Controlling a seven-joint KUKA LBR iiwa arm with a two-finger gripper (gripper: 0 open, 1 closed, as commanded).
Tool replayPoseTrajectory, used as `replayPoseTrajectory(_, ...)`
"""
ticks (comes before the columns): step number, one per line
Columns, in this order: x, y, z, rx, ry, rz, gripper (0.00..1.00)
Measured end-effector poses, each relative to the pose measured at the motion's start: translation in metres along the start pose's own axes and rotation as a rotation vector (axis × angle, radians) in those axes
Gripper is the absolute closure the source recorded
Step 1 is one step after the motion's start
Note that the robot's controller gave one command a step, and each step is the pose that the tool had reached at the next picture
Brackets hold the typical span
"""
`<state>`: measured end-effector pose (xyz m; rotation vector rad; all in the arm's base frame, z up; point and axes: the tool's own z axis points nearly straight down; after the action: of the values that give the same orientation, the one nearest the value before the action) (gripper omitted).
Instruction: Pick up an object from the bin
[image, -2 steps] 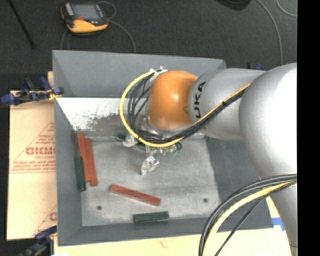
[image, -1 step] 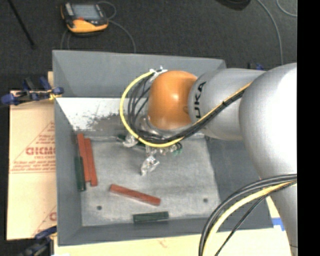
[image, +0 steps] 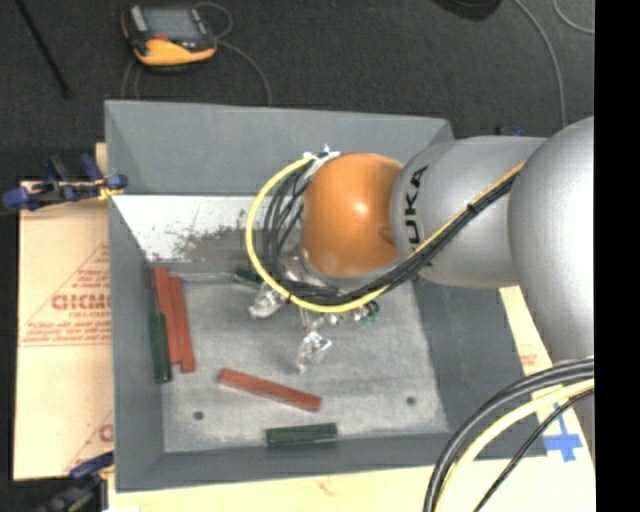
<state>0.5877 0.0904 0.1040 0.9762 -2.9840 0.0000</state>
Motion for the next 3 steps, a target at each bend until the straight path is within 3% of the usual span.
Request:
replayPoseTrajectory(1,-0.002,0.016,-0.018,0.004,-0.009,-0.043,0.0)
replayPoseTrajectory(2,0.043,0.033,0.007,0.001,-0.006,-0.065,0.0)
replayPoseTrajectory(3,0.027,0.078,0.02,0.001,-0.006,-0.248,1.0)
